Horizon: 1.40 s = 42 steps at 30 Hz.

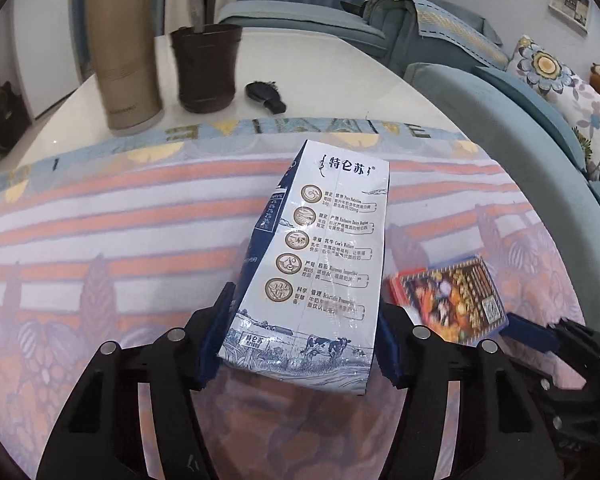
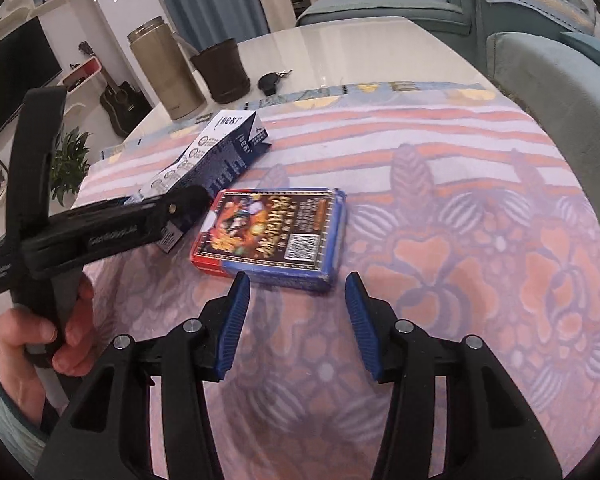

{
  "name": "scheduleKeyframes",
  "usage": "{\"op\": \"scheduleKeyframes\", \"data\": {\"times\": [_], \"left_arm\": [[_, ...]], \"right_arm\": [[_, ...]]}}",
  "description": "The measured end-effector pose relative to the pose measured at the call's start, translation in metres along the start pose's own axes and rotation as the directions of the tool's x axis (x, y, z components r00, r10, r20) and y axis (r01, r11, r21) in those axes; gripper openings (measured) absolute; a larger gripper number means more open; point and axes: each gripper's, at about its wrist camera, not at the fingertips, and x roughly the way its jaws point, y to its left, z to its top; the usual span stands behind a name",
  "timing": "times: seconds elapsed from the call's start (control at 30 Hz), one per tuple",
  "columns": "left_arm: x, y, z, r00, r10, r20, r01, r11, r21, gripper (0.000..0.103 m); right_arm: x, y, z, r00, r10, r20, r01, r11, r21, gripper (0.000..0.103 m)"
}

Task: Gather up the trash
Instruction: 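Grasp the white milk carton with the left tool, then grasp the red-blue card box with the right tool while the left tool holds the carton, then carry the carton and card box over the wastebasket and open both tools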

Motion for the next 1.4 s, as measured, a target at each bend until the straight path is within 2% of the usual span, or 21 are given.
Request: {"op": "scheduleKeyframes", "data": {"times": [0.1,0.17,0.23,0.27,0.3,0.37,0.4,0.43,0.47,0.53,0.63,0.77,0.8,0.87,0.9,1.0,1.1,1.2,1.4], "left_arm": [[-0.015,0.015,-0.013,1.0,0.025,-0.004,-0.025,0.999,-0.044,0.059],[-0.031,0.033,-0.026,0.999,0.043,-0.001,-0.042,0.995,-0.088,0.059],[-0.044,0.048,-0.039,0.998,0.056,0.023,-0.053,0.991,-0.123,0.059],[-0.049,0.054,-0.044,0.997,0.058,0.046,-0.051,0.989,-0.135,0.059],[-0.053,0.06,-0.048,0.995,0.062,0.073,-0.05,0.988,-0.148,0.059],[-0.052,0.065,-0.053,0.993,0.074,0.091,-0.058,0.985,-0.164,0.059],[-0.051,0.066,-0.054,0.993,0.068,0.092,-0.051,0.984,-0.169,0.059],[-0.051,0.065,-0.054,0.994,0.063,0.093,-0.048,0.985,-0.164,0.059],[-0.053,0.065,-0.054,0.993,0.059,0.105,-0.042,0.987,-0.158,0.059],[-0.053,0.063,-0.055,0.993,0.052,0.11,-0.035,0.988,-0.148,0.059],[-0.056,0.061,-0.055,0.992,0.05,0.119,-0.033,0.989,-0.143,0.059],[-0.057,0.062,-0.055,0.992,0.038,0.123,-0.02,0.989,-0.143,0.059],[-0.057,0.061,-0.056,0.991,0.039,0.125,-0.021,0.99,-0.14,0.059],[-0.059,0.058,-0.056,0.99,0.041,0.133,-0.024,0.991,-0.13,0.059],[-0.059,0.057,-0.057,0.99,0.042,0.135,-0.025,0.992,-0.124,0.059],[-0.062,0.051,-0.058,0.989,0.039,0.146,-0.023,0.994,-0.107,0.059],[-0.066,0.045,-0.06,0.989,-0.02,0.145,0.038,0.992,-0.121,0.059],[-0.081,0.025,-0.063,0.986,-0.058,0.155,0.072,0.994,-0.082,0.059],[-0.127,-0.047,-0.077,0.969,-0.166,0.184,0.163,0.986,0.032,0.059]], "right_arm": [[0.0,0.011,-0.001,1.0,0.0,-0.006,0.0,0.999,-0.042,0.048],[-0.001,0.021,-0.006,0.997,0.065,-0.027,-0.067,0.995,-0.074,0.046],[-0.006,0.043,-0.014,0.985,0.16,-0.064,-0.168,0.973,-0.159,0.046],[-0.015,0.054,-0.019,0.983,0.177,-0.05,-0.184,0.96,-0.21,0.046],[-0.022,0.056,-0.019,0.986,0.164,-0.019,-0.164,0.96,-0.226,0.046],[-0.024,0.05,-0.011,0.993,0.115,0.018,-0.109,0.974,-0.2,0.064],[-0.02,0.045,-0.004,0.998,0.05,0.035,-0.043,0.983,-0.179,0.079],[-0.015,0.041,0.001,0.999,0.009,0.045,-0.001,0.985,-0.17,0.085],[-0.008,0.038,0.007,0.998,-0.031,0.047,0.039,0.985,-0.166,0.088],[0.008,0.037,0.016,0.998,-0.052,0.022,0.055,0.98,-0.19,0.093],[0.035,0.043,0.03,0.994,-0.105,-0.019,0.097,0.966,-0.239,0.093],[0.066,0.05,0.047,0.992,-0.099,-0.084,0.072,0.957,-0.28,0.093],[0.07,0.055,0.046,0.991,-0.101,-0.089,0.07,0.952,-0.298,0.09],[0.067,0.064,0.041,0.991,-0.109,-0.08,0.076,0.937,-0.34,0.076],[0.062,0.066,0.038,0.993,-0.088,-0.083,0.054,0.937,-0.345,0.068],[0.048,0.072,0.022,0.994,-0.09,-0.067,0.058,0.924,-0.377,0.059],[0.028,0.069,0.002,0.996,-0.066,-0.068,0.039,0.939,-0.342,0.058],[0.0,0.06,-0.022,0.997,-0.043,-0.057,0.024,0.951,-0.308,0.058],[-0.078,0.02,-0.062,1.0,0.025,-0.003,-0.026,0.986,-0.162,0.057]]}}
